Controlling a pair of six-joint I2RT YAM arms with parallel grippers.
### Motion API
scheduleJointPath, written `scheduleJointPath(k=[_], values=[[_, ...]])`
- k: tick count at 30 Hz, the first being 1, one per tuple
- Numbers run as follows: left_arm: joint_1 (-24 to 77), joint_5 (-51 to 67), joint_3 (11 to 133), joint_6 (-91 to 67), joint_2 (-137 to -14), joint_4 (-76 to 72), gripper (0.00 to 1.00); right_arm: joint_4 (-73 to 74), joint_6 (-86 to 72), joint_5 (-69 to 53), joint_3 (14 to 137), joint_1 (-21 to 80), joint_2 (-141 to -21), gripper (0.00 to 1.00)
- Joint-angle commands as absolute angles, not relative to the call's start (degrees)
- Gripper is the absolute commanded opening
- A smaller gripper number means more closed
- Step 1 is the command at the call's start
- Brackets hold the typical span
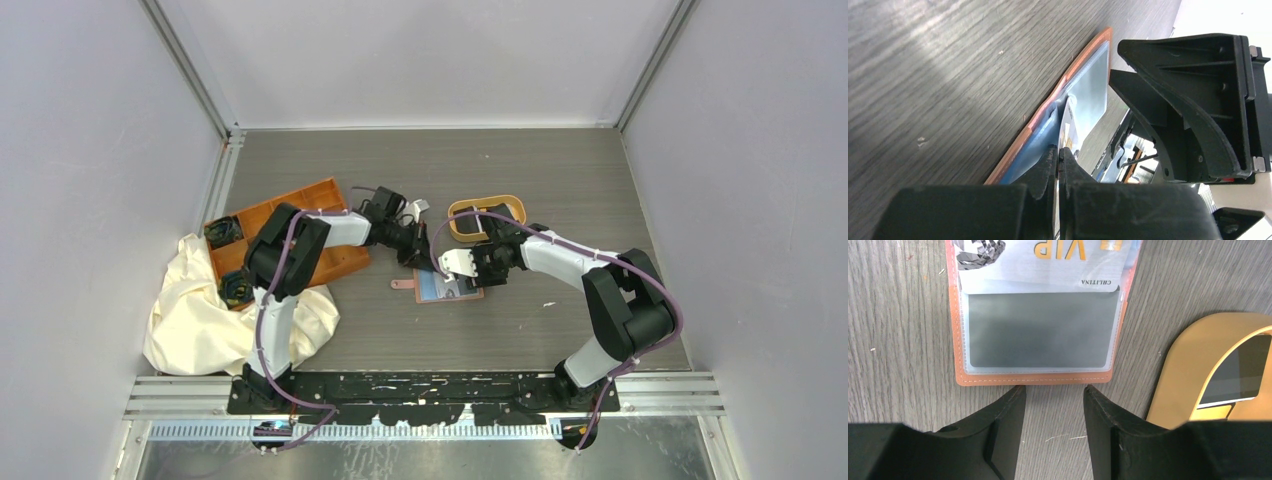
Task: Put the credit cards into the card holder
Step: Insert the credit card into the card holder.
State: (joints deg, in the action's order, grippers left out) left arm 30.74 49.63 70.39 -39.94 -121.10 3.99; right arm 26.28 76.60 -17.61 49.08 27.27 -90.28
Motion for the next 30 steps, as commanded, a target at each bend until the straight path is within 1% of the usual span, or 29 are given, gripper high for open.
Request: scheduleJointPath(k=[1, 12, 24, 30], values=[[31.03, 48.26, 73.21, -37.85, -122.75, 6.29, 0.00, 27.56, 76.46, -19.16, 49.22, 28.03, -90.54, 0.52], [31.11, 49.21, 73.76, -36.48, -123.66, 5.12, 0.00, 27.66, 76.46, -19.16, 49.22, 28.11, -90.43, 0.52], [31.97, 49.57, 66.19, -40.70, -122.06, -3.91, 0.00, 27.60, 76.38, -19.25, 49.30, 28.21, -90.25, 0.52], [32.17, 49.34, 67.78, -41.13, -123.37, -3.89, 0.00, 27.62, 76.33, -19.25, 49.22, 28.24, -90.18, 0.52]])
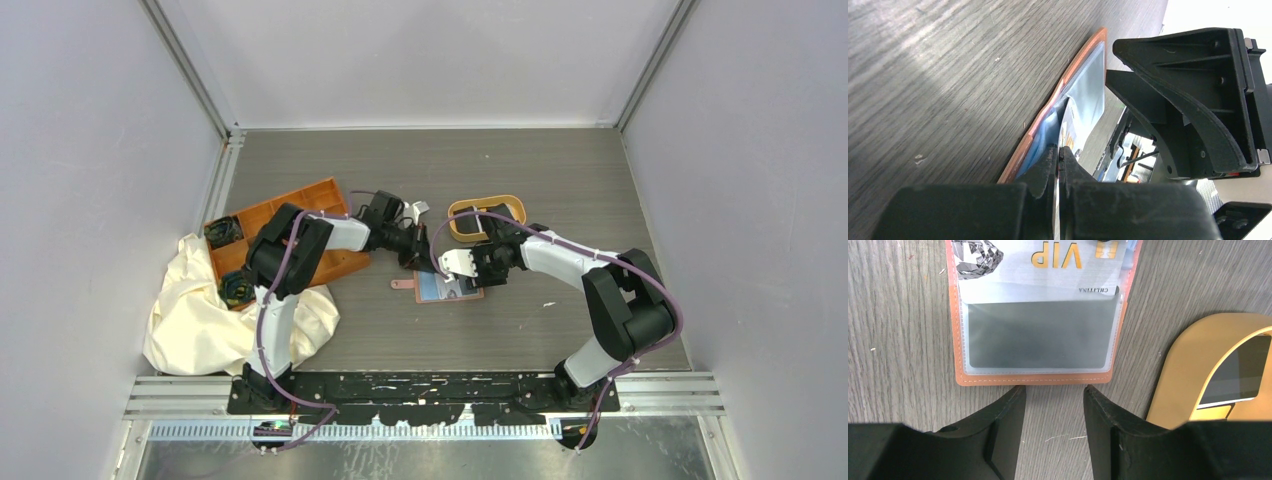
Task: Put the credit cards into the card holder
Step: Insert the credit card into the card holder.
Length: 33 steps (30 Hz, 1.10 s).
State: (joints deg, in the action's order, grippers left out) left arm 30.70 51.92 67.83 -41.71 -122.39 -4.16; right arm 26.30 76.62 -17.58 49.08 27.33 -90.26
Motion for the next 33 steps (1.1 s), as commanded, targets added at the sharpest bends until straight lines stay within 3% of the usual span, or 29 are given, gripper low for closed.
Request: scheduleJointPath(k=[1, 14, 27, 30, 33], values=[[32.23, 49.31, 68.36, -40.99, -123.52, -3.49, 0.00, 27.60, 76.33, -19.25, 49.22, 28.19, -90.18, 0.52], [32.18, 48.08, 72.61, -38.93, -124.25, -0.17, 0.00, 27.60, 75.73, -19.69, 49.38, 28.25, -89.66, 0.54], [32.20, 47.60, 72.60, -38.69, -124.55, -0.17, 0.02, 31.97, 71.06, -23.60, 51.78, 28.21, -80.44, 0.72], [32.24, 47.57, 72.68, -38.38, -124.43, 1.38, 0.03, 32.81, 67.24, -29.23, 52.67, 28.74, -79.66, 0.70], [32.25, 47.55, 72.86, -38.02, -124.25, 2.02, 0.04, 30.69, 61.12, -33.37, 53.72, 32.53, -80.11, 0.56]])
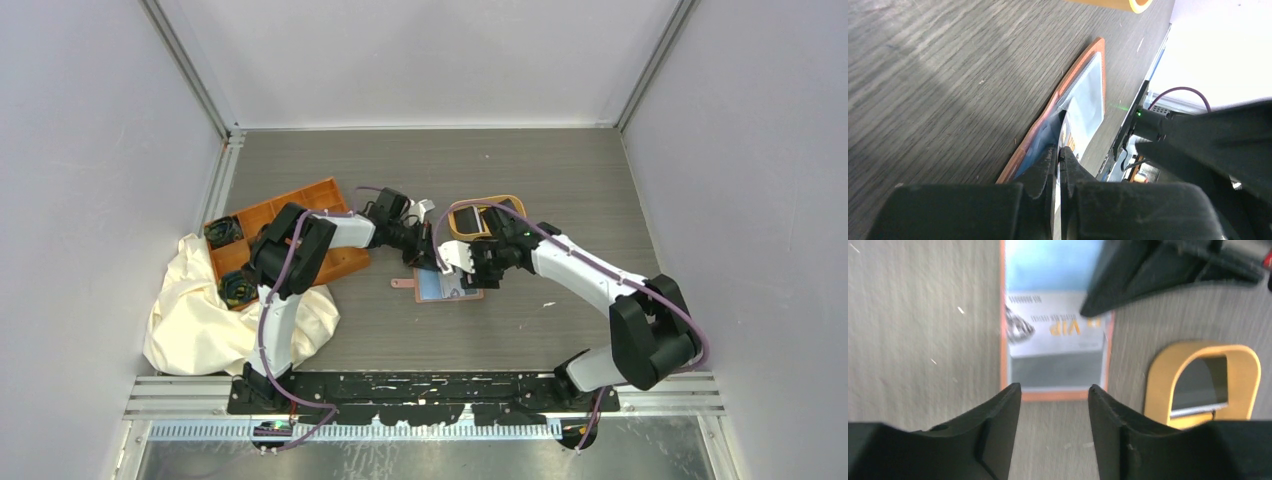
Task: Put the credit cards into the card holder
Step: Insert the credit card into the card holder.
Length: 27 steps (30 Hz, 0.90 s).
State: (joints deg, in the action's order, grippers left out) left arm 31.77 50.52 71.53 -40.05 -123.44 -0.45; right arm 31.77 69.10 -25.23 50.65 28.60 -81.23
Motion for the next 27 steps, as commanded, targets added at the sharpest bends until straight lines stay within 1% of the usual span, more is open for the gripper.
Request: scheduleJointPath(k=[1, 3, 6, 8, 12, 14, 27], values=[[32.21, 47.54, 72.93, -37.97, -124.20, 2.15, 0.04, 29.21, 58.68, -32.85, 54.09, 35.02, -80.66, 0.50], [32.24, 47.55, 73.03, -37.81, -124.25, 2.49, 0.05, 24.77, 53.46, -29.62, 54.54, 38.83, -82.21, 0.38], [32.22, 47.55, 73.30, -37.47, -124.32, 3.00, 0.06, 18.58, 48.99, -22.28, 55.25, 43.70, -86.07, 0.23], [32.25, 47.55, 73.38, -37.16, -124.37, 3.48, 0.06, 16.44, 48.52, -16.92, 55.65, 46.15, -88.58, 0.19], [32.16, 47.63, 73.43, -36.96, -124.45, 3.70, 0.07, 13.45, 48.16, -9.20, 55.58, 48.41, -92.28, 0.17], [32.14, 47.71, 73.50, -36.91, -124.62, 3.64, 0.08, 12.43, 48.23, -7.18, 55.26, 48.61, -93.09, 0.16], [32.13, 48.07, 73.39, -37.45, -124.81, 2.92, 0.10, 12.02, 49.64, -1.70, 54.84, 48.63, -96.20, 0.16]])
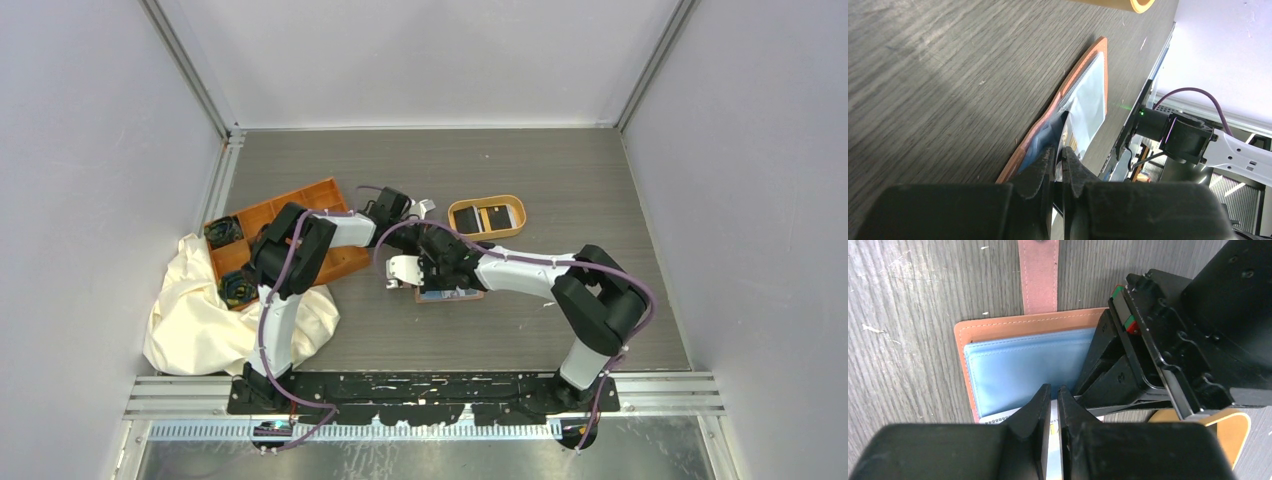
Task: Put the credit cards into the card holder
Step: Insert the credit card into the card holder.
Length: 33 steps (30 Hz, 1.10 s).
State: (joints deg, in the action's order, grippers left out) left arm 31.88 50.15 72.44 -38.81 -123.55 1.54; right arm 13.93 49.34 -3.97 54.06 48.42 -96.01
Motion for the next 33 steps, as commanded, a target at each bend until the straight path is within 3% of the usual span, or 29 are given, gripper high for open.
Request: scheduleJointPath(k=[1, 33], values=[[32.13, 48.12, 73.40, -37.49, -124.82, 2.91, 0.10, 12.06, 49.70, -1.49, 54.84, 48.67, -96.30, 0.16], [32.07, 47.37, 72.84, -37.61, -123.34, 2.07, 0.24, 20.11, 50.46, -4.39, 52.91, 40.36, -90.04, 0.16]])
